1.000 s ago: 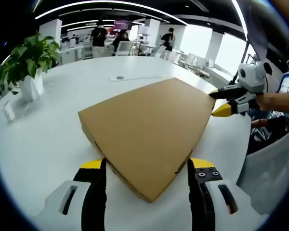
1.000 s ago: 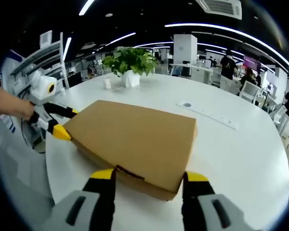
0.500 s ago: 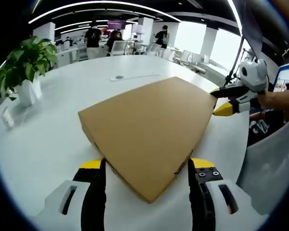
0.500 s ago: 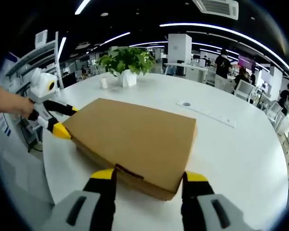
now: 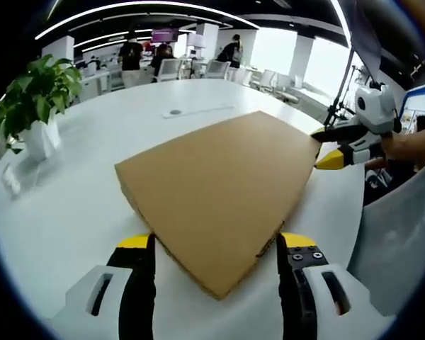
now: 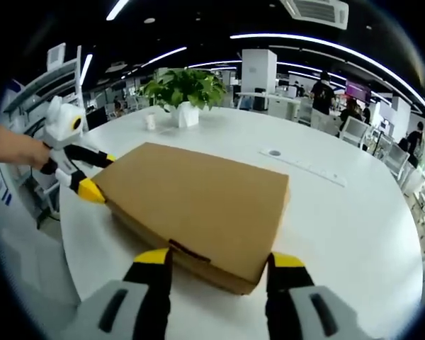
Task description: Operate the shoe box by opening the lid, removing the specified soft item, and placing it in the target area until the item is outside and the box remains undamaged.
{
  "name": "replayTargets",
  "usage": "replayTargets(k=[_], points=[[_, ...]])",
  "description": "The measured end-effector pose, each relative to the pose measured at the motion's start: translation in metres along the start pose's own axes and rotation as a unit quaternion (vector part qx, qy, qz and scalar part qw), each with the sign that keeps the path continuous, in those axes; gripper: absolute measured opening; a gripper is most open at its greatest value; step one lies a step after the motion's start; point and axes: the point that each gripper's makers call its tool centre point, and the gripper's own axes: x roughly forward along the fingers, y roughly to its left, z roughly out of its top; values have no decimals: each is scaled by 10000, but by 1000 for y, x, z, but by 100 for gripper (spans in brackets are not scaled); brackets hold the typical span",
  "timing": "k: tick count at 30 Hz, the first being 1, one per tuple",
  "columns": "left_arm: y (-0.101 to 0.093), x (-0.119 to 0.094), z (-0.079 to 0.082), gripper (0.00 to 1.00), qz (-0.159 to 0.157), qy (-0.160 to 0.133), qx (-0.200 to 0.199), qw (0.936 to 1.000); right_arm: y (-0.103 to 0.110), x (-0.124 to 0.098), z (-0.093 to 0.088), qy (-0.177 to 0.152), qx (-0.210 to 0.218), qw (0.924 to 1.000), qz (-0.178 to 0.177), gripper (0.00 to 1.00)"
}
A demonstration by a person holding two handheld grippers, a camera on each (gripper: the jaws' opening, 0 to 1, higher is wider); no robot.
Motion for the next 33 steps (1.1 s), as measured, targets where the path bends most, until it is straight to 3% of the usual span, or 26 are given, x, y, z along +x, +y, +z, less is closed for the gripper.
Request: replayTargets(k=[16, 33], points=[[15, -10, -7, 72, -105, 128, 211, 9996, 22, -2, -2, 63, -19, 10000, -25, 45], [30, -23, -18, 71, -230, 230, 324, 9989, 49, -3, -6, 167, -338, 9992, 163, 44]])
